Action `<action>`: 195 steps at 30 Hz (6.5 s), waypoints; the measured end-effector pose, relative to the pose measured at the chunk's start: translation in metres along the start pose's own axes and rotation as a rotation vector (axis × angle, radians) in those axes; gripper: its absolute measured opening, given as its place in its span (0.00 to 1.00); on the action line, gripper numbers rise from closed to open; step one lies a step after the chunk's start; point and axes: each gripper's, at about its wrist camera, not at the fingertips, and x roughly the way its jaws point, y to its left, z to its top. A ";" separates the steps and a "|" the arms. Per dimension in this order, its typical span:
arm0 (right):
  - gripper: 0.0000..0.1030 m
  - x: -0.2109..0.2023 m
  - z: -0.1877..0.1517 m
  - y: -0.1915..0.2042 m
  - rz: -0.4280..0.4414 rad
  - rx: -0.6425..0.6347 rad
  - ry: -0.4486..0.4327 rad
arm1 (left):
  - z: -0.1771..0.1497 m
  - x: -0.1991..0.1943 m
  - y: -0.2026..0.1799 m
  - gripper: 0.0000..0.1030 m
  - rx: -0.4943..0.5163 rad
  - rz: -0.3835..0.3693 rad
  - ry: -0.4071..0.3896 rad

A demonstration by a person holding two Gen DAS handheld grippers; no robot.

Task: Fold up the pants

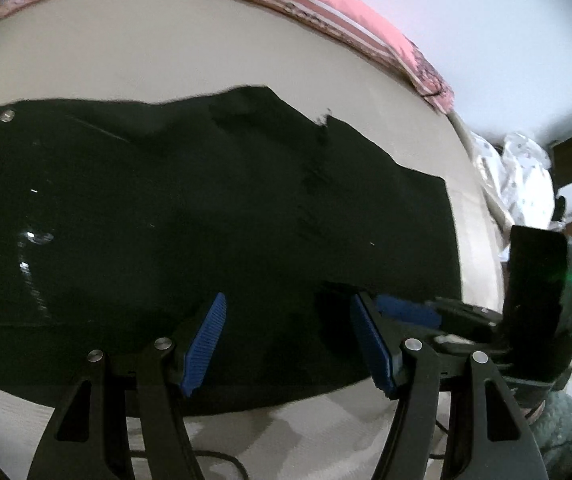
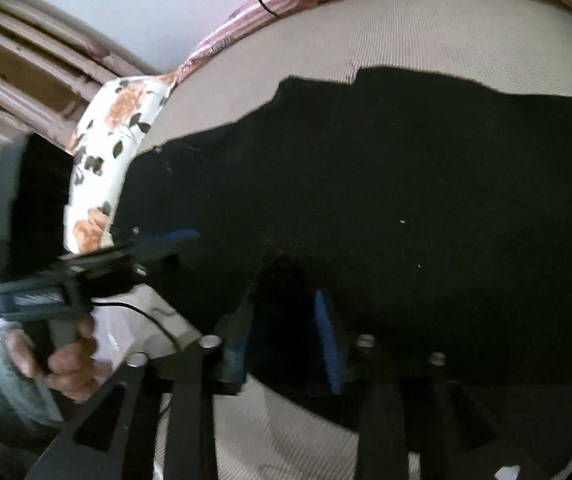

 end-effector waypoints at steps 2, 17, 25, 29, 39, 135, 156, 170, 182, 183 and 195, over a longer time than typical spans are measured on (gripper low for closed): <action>0.42 -0.018 0.002 -0.004 -0.033 0.019 -0.043 | 0.001 0.004 -0.002 0.63 -0.004 -0.032 0.032; 0.47 -0.042 -0.005 -0.061 -0.034 0.246 -0.167 | 0.003 0.032 0.005 0.60 -0.147 -0.130 0.205; 0.48 -0.047 -0.009 -0.075 -0.006 0.296 -0.183 | 0.000 0.052 0.013 0.47 -0.298 -0.260 0.269; 0.48 -0.048 -0.007 -0.078 0.002 0.309 -0.190 | -0.005 0.062 0.017 0.47 -0.393 -0.360 0.303; 0.48 -0.050 -0.008 -0.083 -0.028 0.324 -0.193 | 0.007 0.066 0.007 0.28 -0.365 -0.300 0.246; 0.60 0.069 0.010 0.090 -0.159 -0.238 0.084 | -0.091 -0.148 0.219 0.58 -0.696 -0.016 -0.341; 0.60 0.074 0.023 0.078 -0.139 -0.155 0.065 | -0.083 -0.111 0.273 0.61 -0.813 -0.272 -0.445; 0.64 0.035 0.026 0.060 -0.203 -0.118 -0.019 | -0.025 -0.155 0.137 0.25 -0.383 -0.087 -0.546; 0.65 -0.100 0.010 -0.036 -0.283 0.095 -0.225 | 0.024 -0.061 -0.078 0.25 0.062 -0.279 -0.312; 0.65 -0.109 0.007 -0.043 -0.287 0.113 -0.242 | 0.028 -0.049 -0.086 0.25 0.069 -0.286 -0.284; 0.66 -0.136 -0.012 -0.106 -0.285 0.262 -0.287 | -0.004 0.081 -0.178 0.26 0.325 -0.149 -0.049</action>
